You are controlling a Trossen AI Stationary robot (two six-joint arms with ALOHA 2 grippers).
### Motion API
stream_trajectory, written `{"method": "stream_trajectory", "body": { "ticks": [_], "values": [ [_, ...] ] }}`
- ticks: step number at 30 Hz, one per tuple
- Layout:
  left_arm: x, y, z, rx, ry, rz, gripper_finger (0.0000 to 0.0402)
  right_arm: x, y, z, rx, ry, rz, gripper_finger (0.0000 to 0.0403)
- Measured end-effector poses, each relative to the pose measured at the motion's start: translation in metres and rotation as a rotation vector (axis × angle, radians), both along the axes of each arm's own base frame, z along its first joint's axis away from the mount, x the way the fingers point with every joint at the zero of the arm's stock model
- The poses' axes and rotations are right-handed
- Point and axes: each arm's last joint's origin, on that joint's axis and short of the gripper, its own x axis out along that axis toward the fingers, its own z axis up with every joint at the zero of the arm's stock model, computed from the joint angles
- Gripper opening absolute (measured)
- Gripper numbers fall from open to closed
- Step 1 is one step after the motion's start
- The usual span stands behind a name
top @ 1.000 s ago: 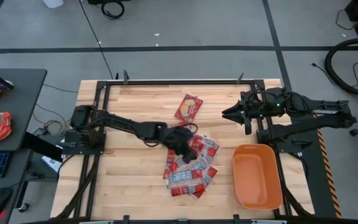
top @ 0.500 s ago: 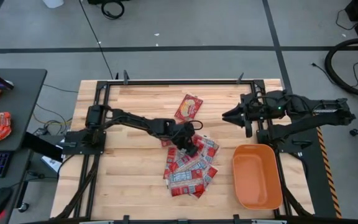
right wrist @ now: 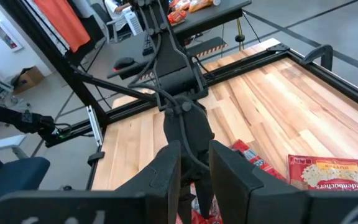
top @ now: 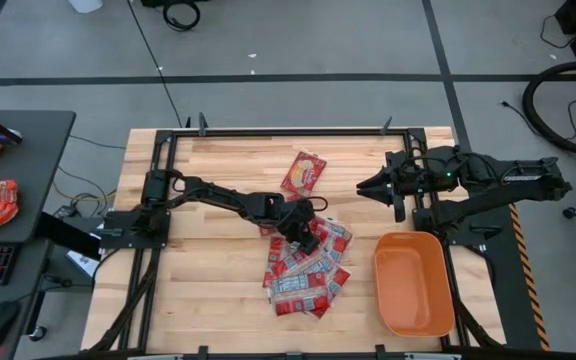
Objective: Sort popcorn bags into baskets
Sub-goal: Put the red popcorn bag into the orange bin
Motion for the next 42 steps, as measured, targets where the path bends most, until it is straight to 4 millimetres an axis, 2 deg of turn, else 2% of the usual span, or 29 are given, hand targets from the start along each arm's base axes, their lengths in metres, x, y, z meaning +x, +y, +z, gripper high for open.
{"method": "stream_trajectory", "body": {
  "ticks": [4,8,13,18,22,28,32,38,42],
  "values": [
    [0.003,-0.005,-0.005,-0.015,-0.018,-0.027,0.0204,0.001,0.000,0.000,0.000,-0.005,0.000,0.0090],
    [0.004,-0.012,-0.007,0.010,-0.033,-0.053,0.0167,0.003,0.000,0.000,0.000,-0.002,0.001,0.0090],
    [0.003,-0.019,-0.008,0.053,-0.032,-0.059,0.0101,0.003,0.000,-0.001,0.000,0.002,0.002,0.0090],
    [0.003,-0.022,-0.008,0.060,-0.037,-0.072,0.0017,0.003,0.000,-0.001,0.003,0.001,0.004,0.0090],
    [0.003,-0.018,-0.002,0.054,-0.055,-0.068,0.0011,0.003,0.001,-0.001,0.022,0.004,0.022,0.0090],
    [-0.001,-0.007,0.029,0.083,-0.137,-0.057,0.0006,0.000,0.002,-0.003,0.042,0.034,0.046,0.0090],
    [-0.002,-0.005,0.050,0.124,-0.225,-0.037,0.0006,-0.007,0.001,0.006,0.039,0.042,0.032,0.0090],
    [0.019,-0.010,0.084,0.168,-0.344,-0.065,0.0005,-0.020,-0.002,0.036,-0.037,-0.036,-0.006,0.0090],
    [0.025,-0.010,0.106,0.255,-0.358,-0.083,0.0004,-0.026,0.000,0.036,0.035,0.011,0.061,0.0090]
  ]
}}
